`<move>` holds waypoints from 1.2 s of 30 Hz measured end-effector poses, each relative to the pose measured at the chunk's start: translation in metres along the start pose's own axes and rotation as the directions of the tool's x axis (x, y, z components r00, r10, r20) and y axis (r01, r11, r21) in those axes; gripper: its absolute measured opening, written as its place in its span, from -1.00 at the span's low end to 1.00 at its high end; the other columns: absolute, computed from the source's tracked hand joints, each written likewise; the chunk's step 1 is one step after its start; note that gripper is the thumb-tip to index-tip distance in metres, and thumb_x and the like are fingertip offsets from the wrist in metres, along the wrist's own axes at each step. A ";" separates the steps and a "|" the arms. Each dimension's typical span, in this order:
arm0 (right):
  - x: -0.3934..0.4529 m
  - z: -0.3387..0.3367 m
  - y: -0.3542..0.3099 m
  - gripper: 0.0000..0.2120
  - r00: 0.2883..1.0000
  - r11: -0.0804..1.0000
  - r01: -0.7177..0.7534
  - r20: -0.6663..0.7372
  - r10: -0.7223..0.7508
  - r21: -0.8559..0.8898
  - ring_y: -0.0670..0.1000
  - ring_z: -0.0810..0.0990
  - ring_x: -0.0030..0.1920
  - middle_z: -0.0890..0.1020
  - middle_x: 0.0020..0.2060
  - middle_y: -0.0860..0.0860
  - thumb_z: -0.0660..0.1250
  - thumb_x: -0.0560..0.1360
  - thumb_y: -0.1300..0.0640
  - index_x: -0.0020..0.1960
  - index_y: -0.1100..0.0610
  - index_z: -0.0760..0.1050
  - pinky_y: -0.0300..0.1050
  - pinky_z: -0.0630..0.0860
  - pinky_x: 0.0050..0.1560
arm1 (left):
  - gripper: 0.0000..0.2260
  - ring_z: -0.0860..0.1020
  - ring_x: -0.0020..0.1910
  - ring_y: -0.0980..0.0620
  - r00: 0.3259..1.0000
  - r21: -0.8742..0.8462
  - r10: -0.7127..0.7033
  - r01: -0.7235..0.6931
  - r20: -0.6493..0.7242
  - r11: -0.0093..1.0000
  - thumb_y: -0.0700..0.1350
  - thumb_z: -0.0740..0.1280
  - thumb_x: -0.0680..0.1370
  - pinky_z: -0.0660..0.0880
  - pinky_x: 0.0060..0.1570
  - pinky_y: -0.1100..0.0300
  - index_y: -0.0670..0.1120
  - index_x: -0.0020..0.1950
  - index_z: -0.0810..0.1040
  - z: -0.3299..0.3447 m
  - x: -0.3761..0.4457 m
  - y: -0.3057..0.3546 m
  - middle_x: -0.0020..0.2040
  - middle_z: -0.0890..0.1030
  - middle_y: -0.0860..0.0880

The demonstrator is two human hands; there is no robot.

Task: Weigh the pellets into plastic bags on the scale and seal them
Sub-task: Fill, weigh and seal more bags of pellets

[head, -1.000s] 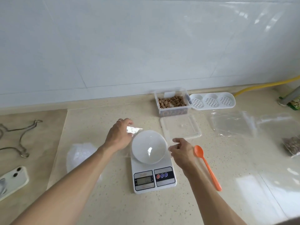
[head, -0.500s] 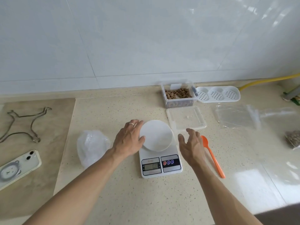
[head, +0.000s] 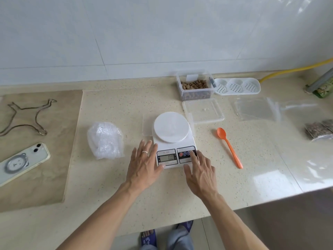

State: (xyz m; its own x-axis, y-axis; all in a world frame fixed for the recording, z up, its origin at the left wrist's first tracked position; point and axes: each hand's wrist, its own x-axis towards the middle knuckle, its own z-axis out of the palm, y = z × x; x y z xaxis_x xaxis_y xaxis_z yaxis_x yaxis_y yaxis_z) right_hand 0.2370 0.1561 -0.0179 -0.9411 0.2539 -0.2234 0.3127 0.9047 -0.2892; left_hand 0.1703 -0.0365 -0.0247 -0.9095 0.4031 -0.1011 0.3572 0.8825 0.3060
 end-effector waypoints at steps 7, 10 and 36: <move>0.000 0.003 0.002 -0.46 0.999 0.997 0.005 0.039 -0.002 -0.080 0.13 0.18 0.48 0.01 0.58 0.06 0.01 0.65 -0.14 0.59 -0.04 0.00 0.09 0.26 0.38 | -0.31 0.01 0.56 -0.12 0.997 -0.018 -0.019 0.020 0.078 1.000 0.21 0.21 0.57 0.01 0.51 -0.13 -0.05 0.58 0.03 0.007 0.009 -0.002 0.59 0.04 -0.09; 0.002 0.005 0.005 -0.47 0.999 0.995 -0.002 0.038 0.006 -0.095 0.14 0.20 0.47 0.05 0.57 0.07 0.03 0.65 -0.14 0.58 -0.07 0.02 0.10 0.29 0.36 | -0.30 0.05 0.55 -0.12 0.996 -0.036 -0.029 0.032 0.079 0.999 0.20 0.25 0.56 0.05 0.50 -0.14 -0.05 0.58 0.06 0.009 0.010 -0.002 0.59 0.06 -0.05; 0.002 -0.011 0.012 -0.43 0.995 0.991 -0.101 0.002 0.101 0.091 0.12 0.34 0.39 0.35 0.45 0.10 0.09 0.63 -0.14 0.55 0.10 0.11 0.07 0.34 0.31 | -0.33 0.11 0.54 -0.14 0.992 0.022 0.104 -0.103 -0.068 0.994 0.21 0.25 0.56 0.15 0.46 -0.03 -0.13 0.54 0.17 -0.002 0.015 0.011 0.53 0.21 -0.15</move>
State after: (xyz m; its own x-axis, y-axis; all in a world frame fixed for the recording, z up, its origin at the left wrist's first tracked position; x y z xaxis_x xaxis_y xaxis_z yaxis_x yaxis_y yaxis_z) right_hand 0.2374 0.1709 -0.0119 -0.9044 0.3431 -0.2535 0.4163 0.8398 -0.3484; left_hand 0.1599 -0.0214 -0.0216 -0.8799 0.4752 -0.0040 0.4533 0.8417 0.2935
